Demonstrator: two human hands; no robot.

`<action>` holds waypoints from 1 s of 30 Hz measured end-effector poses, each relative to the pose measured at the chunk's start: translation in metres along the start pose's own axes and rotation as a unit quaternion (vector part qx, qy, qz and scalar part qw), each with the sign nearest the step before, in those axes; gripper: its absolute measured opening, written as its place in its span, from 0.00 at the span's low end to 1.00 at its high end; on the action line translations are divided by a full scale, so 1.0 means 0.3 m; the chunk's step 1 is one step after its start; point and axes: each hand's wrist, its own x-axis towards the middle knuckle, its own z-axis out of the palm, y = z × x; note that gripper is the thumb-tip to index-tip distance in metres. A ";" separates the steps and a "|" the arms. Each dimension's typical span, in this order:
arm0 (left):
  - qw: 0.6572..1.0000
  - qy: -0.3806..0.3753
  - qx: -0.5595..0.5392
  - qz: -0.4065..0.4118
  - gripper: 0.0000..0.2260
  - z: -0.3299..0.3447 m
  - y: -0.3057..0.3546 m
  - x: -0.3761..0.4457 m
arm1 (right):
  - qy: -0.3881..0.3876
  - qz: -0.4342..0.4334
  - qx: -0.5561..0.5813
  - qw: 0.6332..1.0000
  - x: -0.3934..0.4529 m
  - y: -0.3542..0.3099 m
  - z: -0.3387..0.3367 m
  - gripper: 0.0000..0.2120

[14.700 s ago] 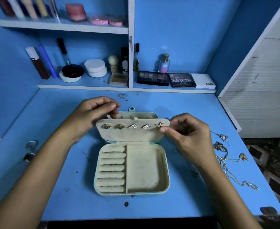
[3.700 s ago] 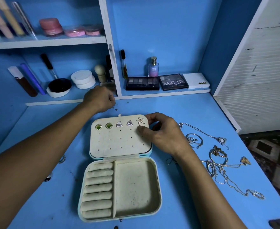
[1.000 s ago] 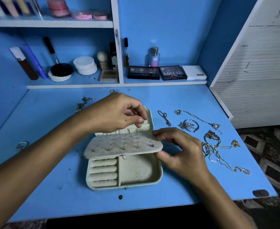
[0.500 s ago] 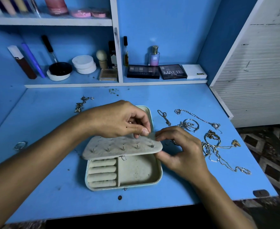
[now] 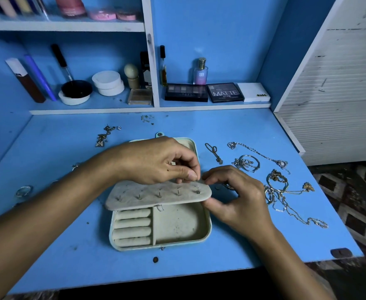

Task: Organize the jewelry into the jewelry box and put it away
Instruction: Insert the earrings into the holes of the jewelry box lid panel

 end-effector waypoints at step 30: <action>0.992 -0.004 0.122 0.027 0.02 0.002 0.028 0.003 | -0.001 -0.009 -0.003 1.000 -0.005 0.007 -0.004 0.10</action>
